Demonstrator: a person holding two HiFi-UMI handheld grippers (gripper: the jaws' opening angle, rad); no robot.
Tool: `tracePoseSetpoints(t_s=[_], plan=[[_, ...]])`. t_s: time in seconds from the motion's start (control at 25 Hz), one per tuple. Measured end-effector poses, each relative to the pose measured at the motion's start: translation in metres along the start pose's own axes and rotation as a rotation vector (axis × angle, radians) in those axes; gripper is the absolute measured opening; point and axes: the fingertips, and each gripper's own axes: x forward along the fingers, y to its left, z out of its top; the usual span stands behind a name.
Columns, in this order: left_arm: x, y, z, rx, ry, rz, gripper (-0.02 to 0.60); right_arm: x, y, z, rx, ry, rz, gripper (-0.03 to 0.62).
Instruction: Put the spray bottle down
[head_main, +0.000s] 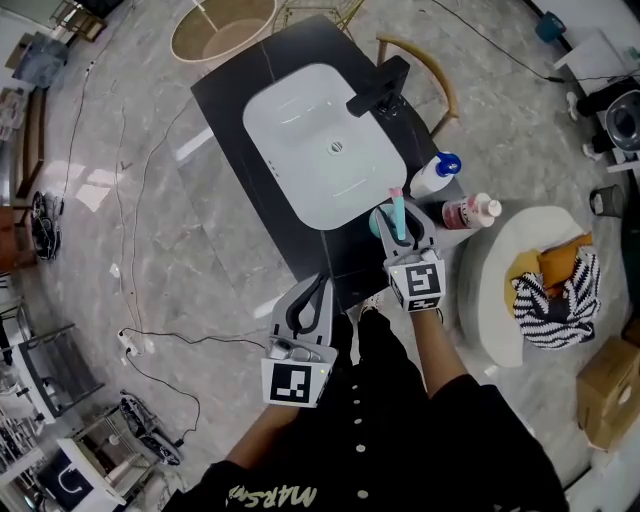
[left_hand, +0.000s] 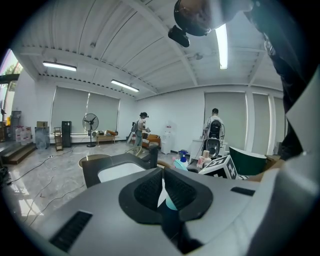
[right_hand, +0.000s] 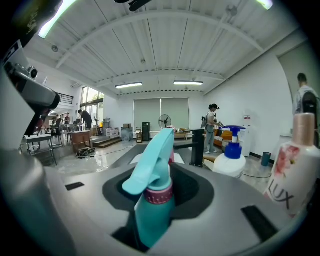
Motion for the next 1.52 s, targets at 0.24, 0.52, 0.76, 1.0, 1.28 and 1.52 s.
tracePoseSetpoints(t_s=[0.24, 0.52, 0.76, 1.0, 1.28, 1.52], plan=[[0.003, -0.005, 0.004, 0.007, -0.012, -0.008, 0.021, 0.000, 0.005, 0.002, 0.029, -0.001, 0.041, 0.184], [0.001, -0.008, 0.020, 0.020, -0.041, -0.002, 0.021, -0.012, 0.003, 0.011, 0.027, 0.017, 0.033, 0.222], [-0.004, -0.010, 0.045, 0.038, -0.100, 0.000, 0.021, -0.033, -0.005, 0.047, 0.006, -0.037, 0.019, 0.222], [-0.002, -0.008, 0.071, 0.065, -0.156, 0.016, 0.021, -0.047, -0.010, 0.101, -0.017, -0.115, -0.003, 0.086], [-0.006, -0.006, 0.115, 0.095, -0.258, 0.023, 0.021, -0.064, 0.000, 0.170, -0.040, -0.193, 0.012, 0.006], [-0.009, 0.002, 0.141, 0.114, -0.315, 0.039, 0.021, -0.087, 0.011, 0.212, -0.015, -0.265, 0.070, 0.002]])
